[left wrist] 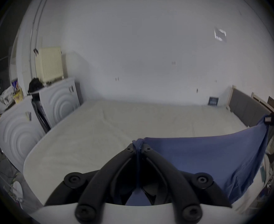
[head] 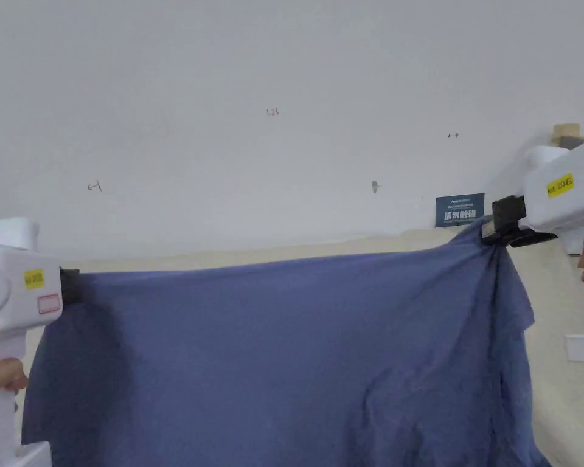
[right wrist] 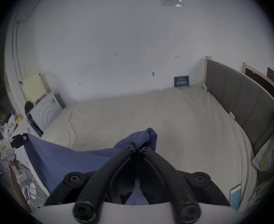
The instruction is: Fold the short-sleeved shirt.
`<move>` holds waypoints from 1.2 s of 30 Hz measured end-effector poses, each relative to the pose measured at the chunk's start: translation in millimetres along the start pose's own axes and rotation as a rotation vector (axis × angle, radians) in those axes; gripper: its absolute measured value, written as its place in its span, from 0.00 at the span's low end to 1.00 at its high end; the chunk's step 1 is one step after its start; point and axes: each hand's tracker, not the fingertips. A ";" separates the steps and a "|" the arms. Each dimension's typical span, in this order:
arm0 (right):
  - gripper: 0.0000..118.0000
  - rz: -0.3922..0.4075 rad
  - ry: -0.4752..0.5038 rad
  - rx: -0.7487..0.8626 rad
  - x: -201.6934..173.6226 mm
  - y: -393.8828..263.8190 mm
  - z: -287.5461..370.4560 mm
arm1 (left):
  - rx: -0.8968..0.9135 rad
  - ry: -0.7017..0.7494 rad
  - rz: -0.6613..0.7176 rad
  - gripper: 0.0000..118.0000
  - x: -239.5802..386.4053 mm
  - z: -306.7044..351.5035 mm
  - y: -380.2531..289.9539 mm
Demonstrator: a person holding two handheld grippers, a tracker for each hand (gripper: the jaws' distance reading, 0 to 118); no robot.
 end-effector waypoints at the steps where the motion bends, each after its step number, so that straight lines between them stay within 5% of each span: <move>1: 0.01 0.011 0.011 0.017 -1.3 10.4 5.4 | 0.020 -0.018 0.012 0.03 0.9 0.8 15.9; 6: 0.01 0.061 -0.028 0.107 -22.6 60.4 22.8 | 0.128 0.004 -0.065 0.03 18.5 2.8 89.6; 15: 0.01 -0.022 0.012 0.218 -31.9 172.7 36.6 | 0.279 0.030 -0.098 0.03 28.6 -1.7 203.8; 27: 0.01 -0.049 -0.061 0.324 -8.4 313.3 -29.8 | 0.324 0.069 -0.124 0.03 53.7 -70.0 301.4; 29: 0.01 -0.062 -0.059 0.343 -54.5 282.8 4.1 | 0.322 0.079 -0.124 0.03 57.5 -81.2 315.3; 36: 0.01 -0.084 -0.072 0.402 -63.7 286.7 8.3 | 0.338 0.049 -0.114 0.03 63.9 -98.6 343.7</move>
